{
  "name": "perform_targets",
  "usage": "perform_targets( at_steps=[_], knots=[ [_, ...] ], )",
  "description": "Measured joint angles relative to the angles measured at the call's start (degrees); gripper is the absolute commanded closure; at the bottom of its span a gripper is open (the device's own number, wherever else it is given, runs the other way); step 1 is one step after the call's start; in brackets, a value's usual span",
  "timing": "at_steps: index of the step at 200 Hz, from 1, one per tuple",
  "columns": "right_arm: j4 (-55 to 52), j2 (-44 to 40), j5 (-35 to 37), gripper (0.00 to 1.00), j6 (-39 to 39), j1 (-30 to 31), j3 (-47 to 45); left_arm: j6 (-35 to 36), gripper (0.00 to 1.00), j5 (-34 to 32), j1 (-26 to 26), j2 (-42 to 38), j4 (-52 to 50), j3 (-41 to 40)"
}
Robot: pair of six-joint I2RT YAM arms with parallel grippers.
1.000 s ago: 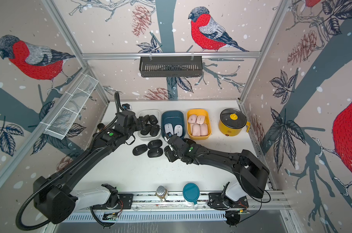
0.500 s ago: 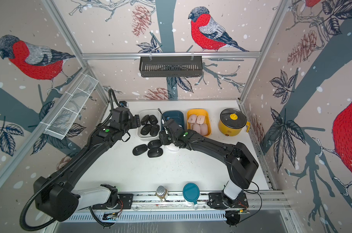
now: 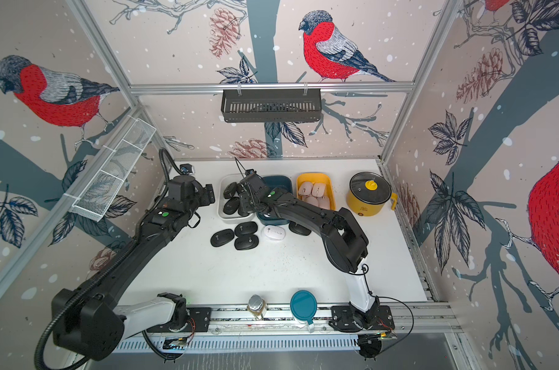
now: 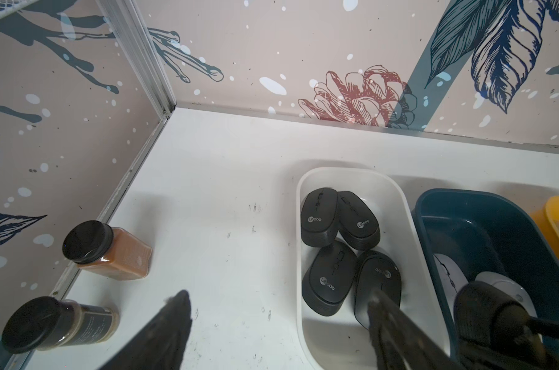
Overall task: Place the mice by color into the storage box
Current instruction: Place the mouse in the storage box.
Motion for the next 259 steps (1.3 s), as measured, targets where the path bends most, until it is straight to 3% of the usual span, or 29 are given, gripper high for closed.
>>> perform_targets(
  at_steps=[69,121,193,259],
  knots=[
    [-2.0,9.3,1.0,0.48,0.2,-1.4,9.5,-1.6,0.14,2.4,1.5,-6.8,8.3,-7.0],
    [-2.3,13.8,-0.8,0.48,0.0,-1.2,15.2,-1.7,0.14,3.2,2.4,-6.4,10.3,-7.3],
    [-4.7,17.6,-2.0,0.46,-1.4,0.6,17.6,-2.1,0.14,3.9,2.7,-5.6,10.2,-7.2],
    [-5.1,19.0,-1.4,0.38,-1.6,1.1,18.1,-3.1,0.14,4.2,2.9,-5.4,10.2,-7.1]
  ],
)
